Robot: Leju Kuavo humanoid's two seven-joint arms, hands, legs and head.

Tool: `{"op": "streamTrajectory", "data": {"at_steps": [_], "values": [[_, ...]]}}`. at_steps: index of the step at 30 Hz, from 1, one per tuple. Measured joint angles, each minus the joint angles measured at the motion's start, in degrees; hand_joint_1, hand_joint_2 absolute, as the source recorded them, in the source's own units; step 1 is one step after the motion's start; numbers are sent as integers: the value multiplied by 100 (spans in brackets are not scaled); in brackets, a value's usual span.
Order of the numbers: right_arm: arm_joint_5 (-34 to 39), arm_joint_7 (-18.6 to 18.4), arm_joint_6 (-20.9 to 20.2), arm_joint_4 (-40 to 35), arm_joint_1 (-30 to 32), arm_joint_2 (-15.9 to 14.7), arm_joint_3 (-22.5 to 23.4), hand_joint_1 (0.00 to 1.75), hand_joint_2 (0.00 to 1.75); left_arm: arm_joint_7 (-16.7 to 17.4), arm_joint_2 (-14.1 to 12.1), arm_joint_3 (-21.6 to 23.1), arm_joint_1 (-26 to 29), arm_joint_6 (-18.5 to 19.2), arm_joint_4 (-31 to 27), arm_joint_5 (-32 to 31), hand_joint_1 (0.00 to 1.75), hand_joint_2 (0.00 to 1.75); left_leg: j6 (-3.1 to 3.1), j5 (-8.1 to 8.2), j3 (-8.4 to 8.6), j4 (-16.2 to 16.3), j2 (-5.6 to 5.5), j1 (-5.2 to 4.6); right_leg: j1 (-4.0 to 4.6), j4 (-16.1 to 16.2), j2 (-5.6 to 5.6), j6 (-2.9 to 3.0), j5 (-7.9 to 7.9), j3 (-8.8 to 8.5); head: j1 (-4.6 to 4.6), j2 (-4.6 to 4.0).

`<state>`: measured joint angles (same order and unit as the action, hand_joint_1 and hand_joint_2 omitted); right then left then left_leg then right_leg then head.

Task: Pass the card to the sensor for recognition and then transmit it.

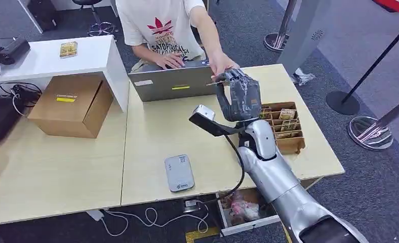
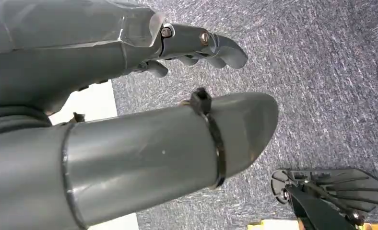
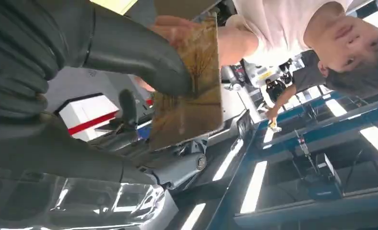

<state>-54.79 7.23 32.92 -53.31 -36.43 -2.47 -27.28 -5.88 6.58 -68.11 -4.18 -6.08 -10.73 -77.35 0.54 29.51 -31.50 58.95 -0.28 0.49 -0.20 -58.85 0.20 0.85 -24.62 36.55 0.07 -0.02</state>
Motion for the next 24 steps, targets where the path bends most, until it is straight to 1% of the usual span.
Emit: {"op": "streamTrajectory", "data": {"at_steps": [6,19,21,24], "values": [[83,105,-11,61,-69,0,-85,175,175,48,-11,0,-1,-4,0,57,0,0,0,0,-1,0,0,0,0,0,0,0,0,0,0,0],[225,123,-11,194,-192,0,-129,175,175,35,-26,0,-2,-5,0,26,0,0,0,0,0,0,-1,0,0,0,0,0,0,0,0,0],[378,180,-110,221,-204,0,-164,175,175,31,-28,0,-3,13,0,26,0,0,0,0,-1,0,0,0,0,0,0,0,0,0,0,0],[986,324,-643,186,-179,4,-247,175,175,29,-37,0,-3,48,0,26,0,0,0,0,-1,0,0,0,0,0,0,0,0,0,2,0]]}}
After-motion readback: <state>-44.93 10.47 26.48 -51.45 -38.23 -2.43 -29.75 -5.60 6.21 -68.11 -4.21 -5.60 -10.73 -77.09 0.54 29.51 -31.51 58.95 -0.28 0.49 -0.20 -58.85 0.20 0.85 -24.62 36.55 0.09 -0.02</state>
